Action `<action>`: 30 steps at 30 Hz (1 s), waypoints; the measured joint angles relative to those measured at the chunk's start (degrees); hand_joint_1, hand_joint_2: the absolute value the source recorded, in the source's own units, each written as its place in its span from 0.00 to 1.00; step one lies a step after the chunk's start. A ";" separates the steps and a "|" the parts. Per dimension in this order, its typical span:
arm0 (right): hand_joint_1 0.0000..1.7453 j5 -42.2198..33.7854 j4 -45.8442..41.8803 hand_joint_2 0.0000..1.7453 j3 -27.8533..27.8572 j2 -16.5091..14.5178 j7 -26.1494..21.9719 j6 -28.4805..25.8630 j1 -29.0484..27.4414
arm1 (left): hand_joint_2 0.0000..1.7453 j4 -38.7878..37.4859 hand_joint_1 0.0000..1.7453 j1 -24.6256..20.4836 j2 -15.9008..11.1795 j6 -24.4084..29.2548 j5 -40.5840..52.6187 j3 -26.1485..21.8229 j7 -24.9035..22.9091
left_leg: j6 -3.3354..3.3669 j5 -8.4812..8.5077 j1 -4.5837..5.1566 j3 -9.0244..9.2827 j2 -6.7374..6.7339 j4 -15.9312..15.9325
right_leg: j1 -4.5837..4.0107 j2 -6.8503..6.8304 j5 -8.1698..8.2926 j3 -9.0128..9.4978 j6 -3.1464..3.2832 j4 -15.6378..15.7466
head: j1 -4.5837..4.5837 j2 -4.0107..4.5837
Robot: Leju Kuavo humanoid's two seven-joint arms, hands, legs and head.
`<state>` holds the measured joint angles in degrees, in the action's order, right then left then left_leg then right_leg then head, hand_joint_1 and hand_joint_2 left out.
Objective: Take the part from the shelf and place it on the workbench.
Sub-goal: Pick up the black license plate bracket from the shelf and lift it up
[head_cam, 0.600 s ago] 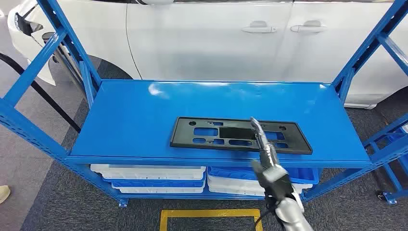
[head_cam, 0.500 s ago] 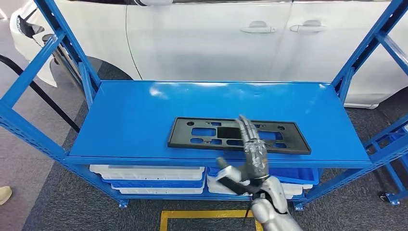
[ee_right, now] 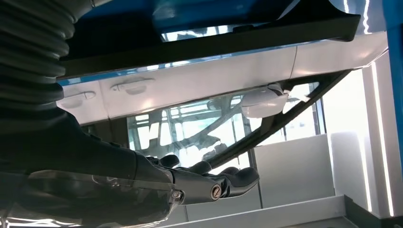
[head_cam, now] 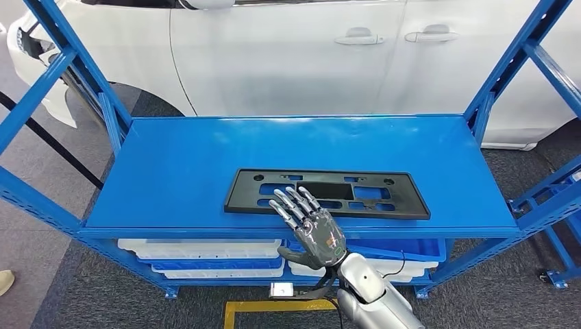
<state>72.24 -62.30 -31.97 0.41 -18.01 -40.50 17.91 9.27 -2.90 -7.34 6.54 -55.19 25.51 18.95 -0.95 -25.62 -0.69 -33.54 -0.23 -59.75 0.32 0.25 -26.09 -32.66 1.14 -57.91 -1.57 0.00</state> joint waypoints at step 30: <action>0.00 3.61 3.29 1.00 0.10 -5.11 0.80 0.00 4.15 | 0.00 0.00 0.00 -0.09 -0.04 0.61 0.20 0.07 0.34 | -0.72 -0.64 -0.16 -0.58 0.08 -1.64 | -0.06 0.29 0.39 -0.47 0.34 -0.03 | 0.00 0.00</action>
<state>75.85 -59.00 -31.87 -4.70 -17.21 -40.50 22.06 9.27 -2.99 -7.38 7.15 -54.99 25.57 19.29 -1.68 -26.26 -0.85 -34.13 -0.14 -61.39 0.27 0.53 -25.70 -33.13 1.48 -57.93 -1.57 0.00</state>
